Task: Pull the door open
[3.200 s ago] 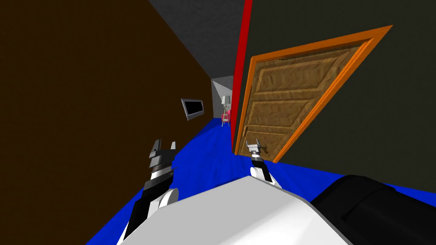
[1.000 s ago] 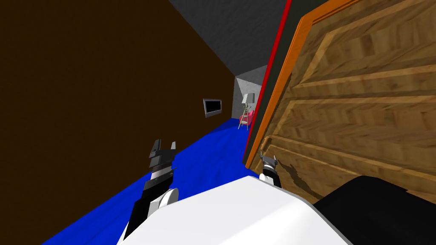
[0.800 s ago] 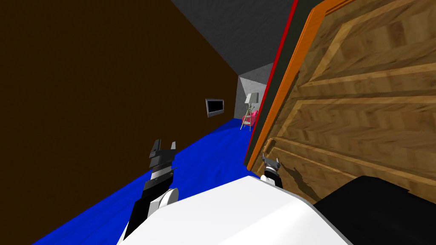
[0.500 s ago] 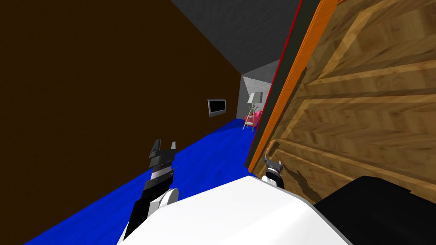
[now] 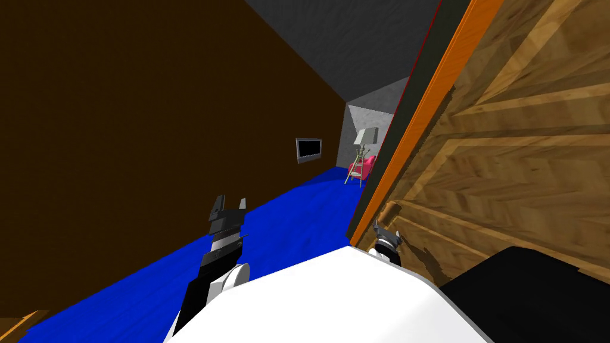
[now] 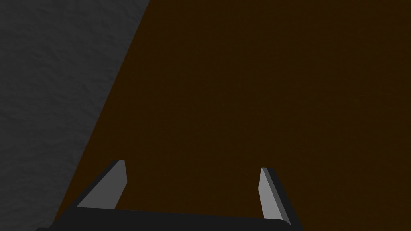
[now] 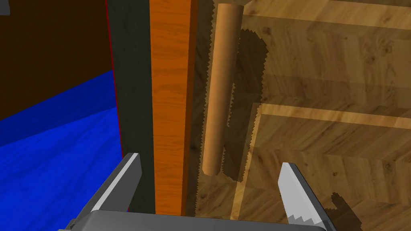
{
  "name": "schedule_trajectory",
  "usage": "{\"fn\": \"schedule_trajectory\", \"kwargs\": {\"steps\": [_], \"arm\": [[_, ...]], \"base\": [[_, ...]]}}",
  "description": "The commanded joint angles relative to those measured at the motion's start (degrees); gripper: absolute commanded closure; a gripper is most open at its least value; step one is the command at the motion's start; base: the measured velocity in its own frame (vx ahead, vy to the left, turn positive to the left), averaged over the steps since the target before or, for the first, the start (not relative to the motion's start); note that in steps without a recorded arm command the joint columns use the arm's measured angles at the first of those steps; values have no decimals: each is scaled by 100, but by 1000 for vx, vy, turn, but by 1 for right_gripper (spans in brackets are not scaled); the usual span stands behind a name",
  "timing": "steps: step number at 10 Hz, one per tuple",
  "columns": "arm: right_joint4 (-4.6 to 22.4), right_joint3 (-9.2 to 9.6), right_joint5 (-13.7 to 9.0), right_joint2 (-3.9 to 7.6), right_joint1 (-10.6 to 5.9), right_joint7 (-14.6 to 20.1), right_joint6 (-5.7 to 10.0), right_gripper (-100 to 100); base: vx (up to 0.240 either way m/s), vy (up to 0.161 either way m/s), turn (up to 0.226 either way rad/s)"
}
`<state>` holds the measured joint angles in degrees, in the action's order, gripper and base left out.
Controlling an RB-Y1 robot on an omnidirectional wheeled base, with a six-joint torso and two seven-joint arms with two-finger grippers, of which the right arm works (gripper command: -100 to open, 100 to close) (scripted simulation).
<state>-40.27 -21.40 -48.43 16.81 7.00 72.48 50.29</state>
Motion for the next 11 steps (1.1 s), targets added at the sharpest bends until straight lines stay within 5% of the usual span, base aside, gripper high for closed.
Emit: {"fn": "schedule_trajectory", "kwargs": {"steps": [1, 5, 11], "arm": [[180, -49, -106, 38, -31, 160, 23, -100], [295, -108, -219, 47, -44, 267, 23, -100], [495, 97, -127, 231, 362, 817, 155, -100]], "base": [[-27, -70, 200], [-16, -54, 95], [101, -32, -107]]}}
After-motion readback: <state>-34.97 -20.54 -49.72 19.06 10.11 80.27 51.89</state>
